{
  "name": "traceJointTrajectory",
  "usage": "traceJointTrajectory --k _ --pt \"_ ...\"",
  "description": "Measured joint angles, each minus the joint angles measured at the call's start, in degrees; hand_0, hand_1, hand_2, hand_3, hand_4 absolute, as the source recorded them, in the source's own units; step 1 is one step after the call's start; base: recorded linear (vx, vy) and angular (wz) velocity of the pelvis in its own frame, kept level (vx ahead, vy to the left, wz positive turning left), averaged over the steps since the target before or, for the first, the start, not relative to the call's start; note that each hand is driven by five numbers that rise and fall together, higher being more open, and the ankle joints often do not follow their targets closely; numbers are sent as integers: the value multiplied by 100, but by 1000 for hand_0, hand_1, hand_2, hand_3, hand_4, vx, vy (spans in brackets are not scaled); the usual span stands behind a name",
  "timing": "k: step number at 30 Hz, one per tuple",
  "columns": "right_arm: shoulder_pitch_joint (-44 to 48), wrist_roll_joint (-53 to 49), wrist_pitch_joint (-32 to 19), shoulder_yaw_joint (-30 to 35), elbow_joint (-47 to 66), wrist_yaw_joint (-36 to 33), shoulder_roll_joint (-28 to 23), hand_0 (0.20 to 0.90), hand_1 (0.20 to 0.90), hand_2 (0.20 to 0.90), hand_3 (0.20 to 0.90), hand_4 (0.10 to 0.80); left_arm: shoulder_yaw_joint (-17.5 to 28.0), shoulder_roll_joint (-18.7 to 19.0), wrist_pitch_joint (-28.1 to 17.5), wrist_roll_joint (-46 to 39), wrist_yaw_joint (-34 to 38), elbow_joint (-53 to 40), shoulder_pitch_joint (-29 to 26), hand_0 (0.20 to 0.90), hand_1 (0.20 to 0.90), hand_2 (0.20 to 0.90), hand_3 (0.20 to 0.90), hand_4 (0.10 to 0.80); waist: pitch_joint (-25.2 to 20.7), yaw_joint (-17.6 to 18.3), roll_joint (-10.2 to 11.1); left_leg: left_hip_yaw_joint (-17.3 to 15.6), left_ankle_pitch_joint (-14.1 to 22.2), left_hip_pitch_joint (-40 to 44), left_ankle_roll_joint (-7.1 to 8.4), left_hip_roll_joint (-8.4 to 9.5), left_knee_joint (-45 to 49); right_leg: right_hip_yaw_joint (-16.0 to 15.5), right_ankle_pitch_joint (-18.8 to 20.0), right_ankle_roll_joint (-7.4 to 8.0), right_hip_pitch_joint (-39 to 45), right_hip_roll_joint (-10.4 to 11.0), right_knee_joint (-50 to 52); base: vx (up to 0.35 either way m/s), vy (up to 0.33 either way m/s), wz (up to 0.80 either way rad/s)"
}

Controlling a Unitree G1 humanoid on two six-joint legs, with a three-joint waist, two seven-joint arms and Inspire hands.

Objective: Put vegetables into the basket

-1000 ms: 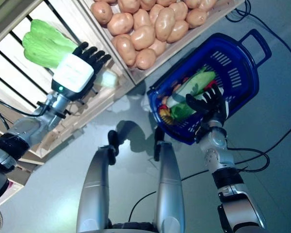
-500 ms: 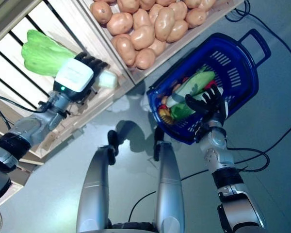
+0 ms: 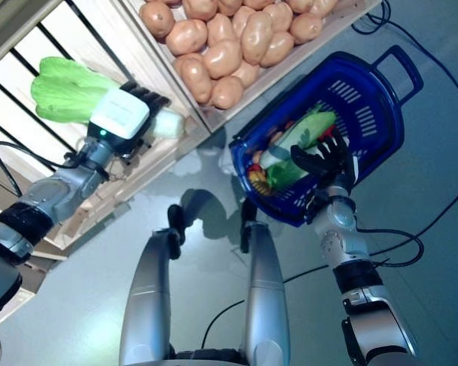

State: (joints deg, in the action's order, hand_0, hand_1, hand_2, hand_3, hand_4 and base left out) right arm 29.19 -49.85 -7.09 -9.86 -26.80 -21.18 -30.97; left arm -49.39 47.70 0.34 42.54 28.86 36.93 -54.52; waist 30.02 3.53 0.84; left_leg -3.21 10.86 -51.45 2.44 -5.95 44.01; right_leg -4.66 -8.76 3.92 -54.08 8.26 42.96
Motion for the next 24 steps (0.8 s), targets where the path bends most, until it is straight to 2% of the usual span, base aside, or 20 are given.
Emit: traceJointTrajectory --k 4,8,9,11,15,21,24 --pt "-6 0 0 0 -8 0 0 900 900 900 900 800 25 -76 57 -3 479 271 9 900 900 900 900 800 -1 24 9 4 2 0 -3 -5 14 -1 6 -7 3 -4 8 0 0 0" --pt "-11 1 0 -1 -31 0 35 900 900 900 900 800 41 -356 57 1 817 594 19 900 900 900 900 800 0 19 12 23 2 -10 -3 -13 31 -4 9 -11 3 -22 12 0 0 0" --pt "-11 1 0 -1 -31 0 40 900 900 900 900 800 42 -388 61 1 824 617 20 799 799 799 799 733 1 19 13 24 2 -12 -3 -13 30 -4 10 -10 3 -22 11 0 0 0" --pt "-5 4 0 -2 -32 0 87 900 900 900 900 800 43 -485 74 -3 847 699 23 300 300 300 300 400 0 28 28 24 2 -12 -3 -13 31 -4 12 -8 3 -24 8 0 0 0" --pt "0 15 0 -20 -34 -1 152 900 900 900 900 800 109 -669 150 -9 945 817 37 300 300 300 300 400 1 27 41 24 2 -13 -4 -14 30 3 21 2 9 -34 -8 0 0 0" --pt "86 222 5 -20 -106 -2 211 900 900 900 900 800 142 -681 159 -49 1020 919 49 300 300 300 300 400 1 38 52 22 3 -7 -6 -32 29 13 92 16 42 -69 -98 1 -3 -3" --pt "85 225 20 -30 -120 -2 260 900 900 900 900 800 146 -700 163 -332 1031 919 72 300 300 300 300 400 -2 37 98 20 2 10 -7 -33 35 16 98 16 57 -71 -98 0 0 0"
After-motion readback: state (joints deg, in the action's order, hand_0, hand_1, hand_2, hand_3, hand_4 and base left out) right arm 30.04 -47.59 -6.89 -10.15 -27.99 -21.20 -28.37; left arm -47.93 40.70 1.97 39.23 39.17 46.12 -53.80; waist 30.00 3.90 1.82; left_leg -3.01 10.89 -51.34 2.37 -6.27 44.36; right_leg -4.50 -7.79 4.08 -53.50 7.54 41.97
